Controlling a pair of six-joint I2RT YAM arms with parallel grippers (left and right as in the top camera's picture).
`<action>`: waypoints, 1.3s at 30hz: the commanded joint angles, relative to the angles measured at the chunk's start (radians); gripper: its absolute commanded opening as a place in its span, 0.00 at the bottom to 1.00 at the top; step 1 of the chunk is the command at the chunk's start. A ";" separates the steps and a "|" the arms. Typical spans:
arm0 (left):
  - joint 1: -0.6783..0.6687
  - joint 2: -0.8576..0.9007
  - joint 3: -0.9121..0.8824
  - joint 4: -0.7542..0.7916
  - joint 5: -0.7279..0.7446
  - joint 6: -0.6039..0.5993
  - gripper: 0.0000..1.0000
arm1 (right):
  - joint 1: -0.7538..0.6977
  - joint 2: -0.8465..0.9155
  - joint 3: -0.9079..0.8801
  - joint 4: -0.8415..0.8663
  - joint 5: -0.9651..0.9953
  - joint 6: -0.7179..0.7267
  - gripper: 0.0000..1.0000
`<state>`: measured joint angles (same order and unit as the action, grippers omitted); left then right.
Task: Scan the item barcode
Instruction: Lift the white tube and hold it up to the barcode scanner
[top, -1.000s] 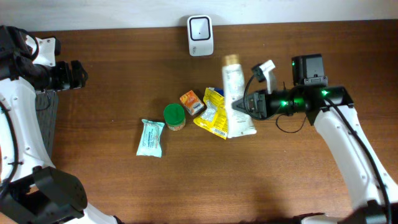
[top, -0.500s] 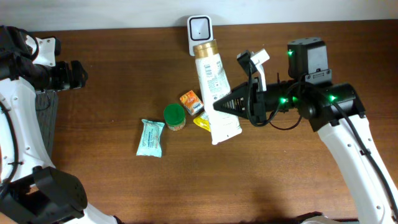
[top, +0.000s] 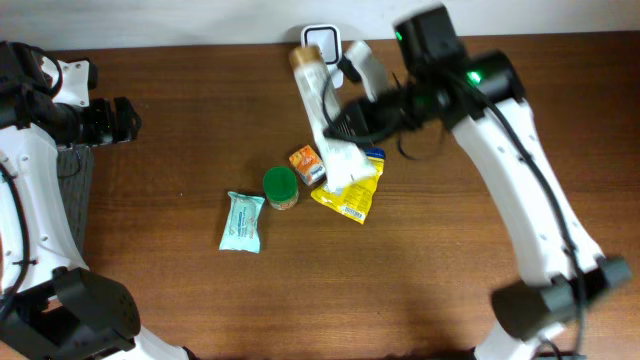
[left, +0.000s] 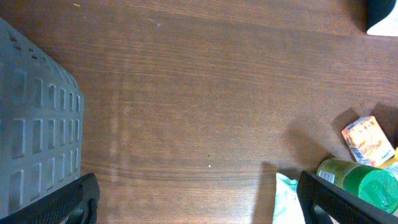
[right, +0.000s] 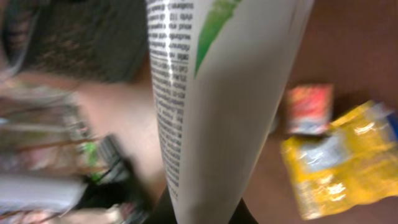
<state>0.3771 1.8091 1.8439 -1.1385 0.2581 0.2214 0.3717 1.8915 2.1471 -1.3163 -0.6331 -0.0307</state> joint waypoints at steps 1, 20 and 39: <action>-0.001 0.011 0.008 0.000 0.015 0.016 0.99 | 0.034 0.153 0.257 -0.026 0.395 -0.048 0.04; -0.001 0.011 0.008 0.000 0.015 0.016 0.99 | 0.077 0.578 0.278 0.662 1.147 -0.544 0.04; -0.001 0.011 0.008 0.000 0.015 0.016 0.99 | 0.106 0.720 0.275 0.887 1.405 -0.713 0.04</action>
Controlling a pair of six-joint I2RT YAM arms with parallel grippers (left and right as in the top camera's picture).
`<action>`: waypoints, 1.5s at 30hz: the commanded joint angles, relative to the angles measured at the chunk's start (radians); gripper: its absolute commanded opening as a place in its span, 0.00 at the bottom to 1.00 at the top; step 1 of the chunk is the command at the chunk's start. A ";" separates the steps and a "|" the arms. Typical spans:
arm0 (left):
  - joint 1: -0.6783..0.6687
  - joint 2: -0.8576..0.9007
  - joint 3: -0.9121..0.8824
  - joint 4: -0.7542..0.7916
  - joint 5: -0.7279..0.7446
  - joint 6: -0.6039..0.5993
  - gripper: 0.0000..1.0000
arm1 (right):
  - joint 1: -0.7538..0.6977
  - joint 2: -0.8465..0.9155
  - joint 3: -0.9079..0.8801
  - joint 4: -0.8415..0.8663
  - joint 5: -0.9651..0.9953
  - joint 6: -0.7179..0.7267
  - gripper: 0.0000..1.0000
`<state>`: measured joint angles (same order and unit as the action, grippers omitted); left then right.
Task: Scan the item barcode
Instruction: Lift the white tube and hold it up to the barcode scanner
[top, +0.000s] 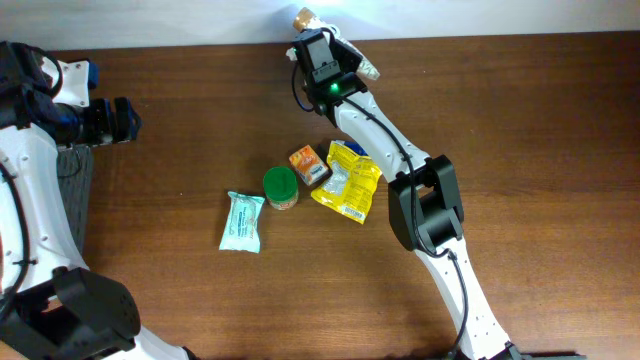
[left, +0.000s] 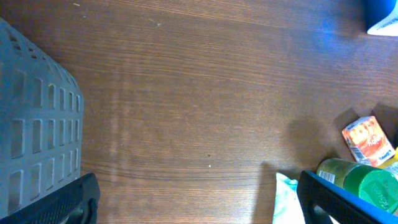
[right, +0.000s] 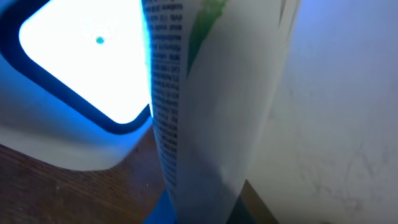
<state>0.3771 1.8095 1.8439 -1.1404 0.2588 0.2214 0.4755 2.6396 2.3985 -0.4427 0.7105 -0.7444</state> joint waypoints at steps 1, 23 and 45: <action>-0.001 0.010 0.008 0.002 0.014 0.016 0.99 | 0.002 -0.028 0.023 0.013 0.061 0.001 0.04; -0.001 0.010 0.008 0.002 0.014 0.016 0.99 | -0.034 -0.266 0.024 -0.236 -0.242 0.301 0.04; -0.001 0.010 0.008 0.002 0.014 0.016 0.99 | -0.598 -0.539 -0.362 -0.972 -0.763 0.832 0.04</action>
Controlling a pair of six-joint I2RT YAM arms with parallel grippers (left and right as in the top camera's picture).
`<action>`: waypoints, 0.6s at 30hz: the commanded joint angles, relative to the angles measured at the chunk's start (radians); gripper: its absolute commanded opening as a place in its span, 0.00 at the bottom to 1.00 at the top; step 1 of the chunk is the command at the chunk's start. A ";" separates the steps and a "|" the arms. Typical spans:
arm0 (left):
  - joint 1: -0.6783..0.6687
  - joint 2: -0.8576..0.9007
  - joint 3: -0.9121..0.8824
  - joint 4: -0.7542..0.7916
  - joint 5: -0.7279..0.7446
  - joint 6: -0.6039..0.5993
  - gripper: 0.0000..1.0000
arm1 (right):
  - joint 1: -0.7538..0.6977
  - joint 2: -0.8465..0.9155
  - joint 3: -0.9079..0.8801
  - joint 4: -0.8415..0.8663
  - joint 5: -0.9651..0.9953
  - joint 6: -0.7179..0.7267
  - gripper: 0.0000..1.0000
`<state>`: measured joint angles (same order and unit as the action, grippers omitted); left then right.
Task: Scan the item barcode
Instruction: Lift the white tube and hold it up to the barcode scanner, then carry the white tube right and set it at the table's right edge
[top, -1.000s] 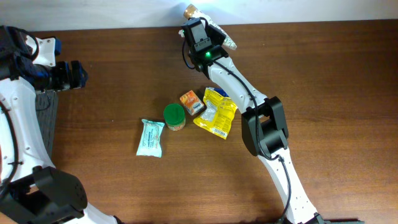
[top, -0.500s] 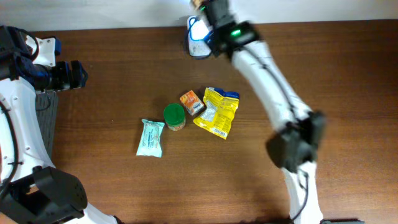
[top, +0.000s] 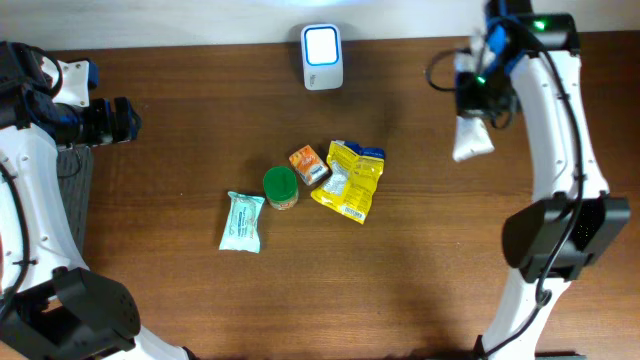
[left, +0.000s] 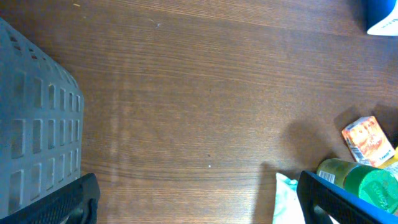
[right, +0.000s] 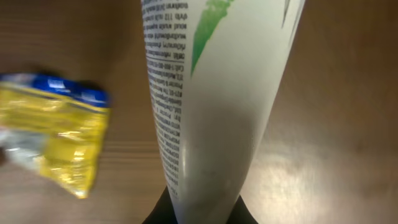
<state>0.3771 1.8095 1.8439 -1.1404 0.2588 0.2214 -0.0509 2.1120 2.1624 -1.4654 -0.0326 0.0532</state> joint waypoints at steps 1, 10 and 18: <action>-0.001 0.010 0.008 0.002 0.014 0.016 0.99 | -0.093 -0.012 -0.177 0.082 -0.020 0.044 0.04; -0.001 0.010 0.008 0.002 0.014 0.016 0.99 | -0.298 -0.012 -0.443 0.378 0.037 0.194 0.04; -0.001 0.010 0.008 0.002 0.014 0.016 0.99 | -0.383 -0.011 -0.484 0.462 0.139 0.225 0.04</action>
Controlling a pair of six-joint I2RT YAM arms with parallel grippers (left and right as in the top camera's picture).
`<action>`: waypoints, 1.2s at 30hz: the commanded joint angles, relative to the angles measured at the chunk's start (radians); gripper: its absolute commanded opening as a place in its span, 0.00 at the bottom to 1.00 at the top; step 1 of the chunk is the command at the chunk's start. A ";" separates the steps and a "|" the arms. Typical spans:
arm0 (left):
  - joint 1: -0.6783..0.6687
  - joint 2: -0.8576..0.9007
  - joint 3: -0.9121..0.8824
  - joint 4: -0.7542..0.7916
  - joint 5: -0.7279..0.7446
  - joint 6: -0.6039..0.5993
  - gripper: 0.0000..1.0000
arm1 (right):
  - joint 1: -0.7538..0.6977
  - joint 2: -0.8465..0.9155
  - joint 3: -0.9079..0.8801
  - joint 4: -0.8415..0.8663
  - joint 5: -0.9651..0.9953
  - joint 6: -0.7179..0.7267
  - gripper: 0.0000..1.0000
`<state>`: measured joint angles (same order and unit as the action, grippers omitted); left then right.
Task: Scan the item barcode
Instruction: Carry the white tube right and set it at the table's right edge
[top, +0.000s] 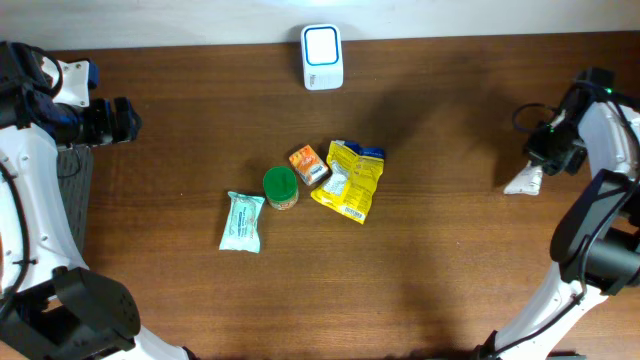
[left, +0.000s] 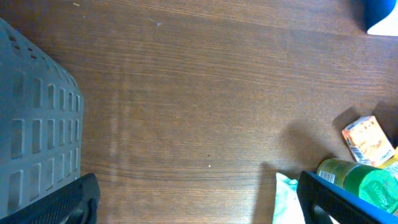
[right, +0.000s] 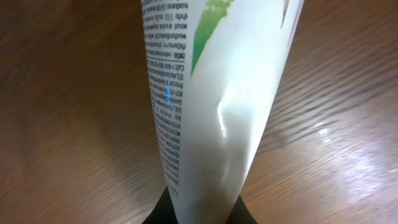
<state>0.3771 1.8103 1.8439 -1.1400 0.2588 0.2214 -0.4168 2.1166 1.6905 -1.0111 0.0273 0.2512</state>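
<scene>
A white tube (right: 211, 93) with green marks and fine print fills the right wrist view, and my right gripper (right: 198, 208) is shut on its lower end. Overhead, the tube (top: 524, 180) hangs low over the table's right side under the right gripper (top: 548, 152). The white barcode scanner (top: 322, 44) stands at the back middle, its window lit pale blue. My left gripper (left: 196, 199) is open at the far left over bare wood, its fingers (left: 59, 202) wide apart with nothing between them.
Mid-table lie a yellow pouch (top: 350, 180), a small orange box (top: 306, 163), a green-capped jar (top: 281, 187) and a teal wipes pack (top: 242, 221). A grey perforated basket (left: 34, 118) stands by the left edge.
My right gripper has moved with the white tube from the back right, near the table's far edge, to farther right and nearer, low over the wood. The left arm has not moved.
My right gripper first held the tube above the pile of items in the middle. Then it held the tube against the lit scanner at the back. After that the tube was at the back right, and now it hangs at the table's right side.
</scene>
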 joint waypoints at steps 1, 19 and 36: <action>-0.001 0.010 0.008 0.002 0.014 0.016 0.99 | -0.020 -0.016 -0.020 0.023 0.111 0.027 0.04; -0.001 0.010 0.008 0.002 0.014 0.016 0.99 | 0.070 -0.059 0.216 -0.195 -0.200 -0.082 0.55; -0.001 0.010 0.008 0.002 0.014 0.016 0.99 | 0.504 -0.031 -0.220 0.043 -0.588 -0.278 0.62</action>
<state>0.3771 1.8103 1.8439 -1.1400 0.2592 0.2214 0.0322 2.0811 1.5745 -1.0477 -0.5129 -0.0074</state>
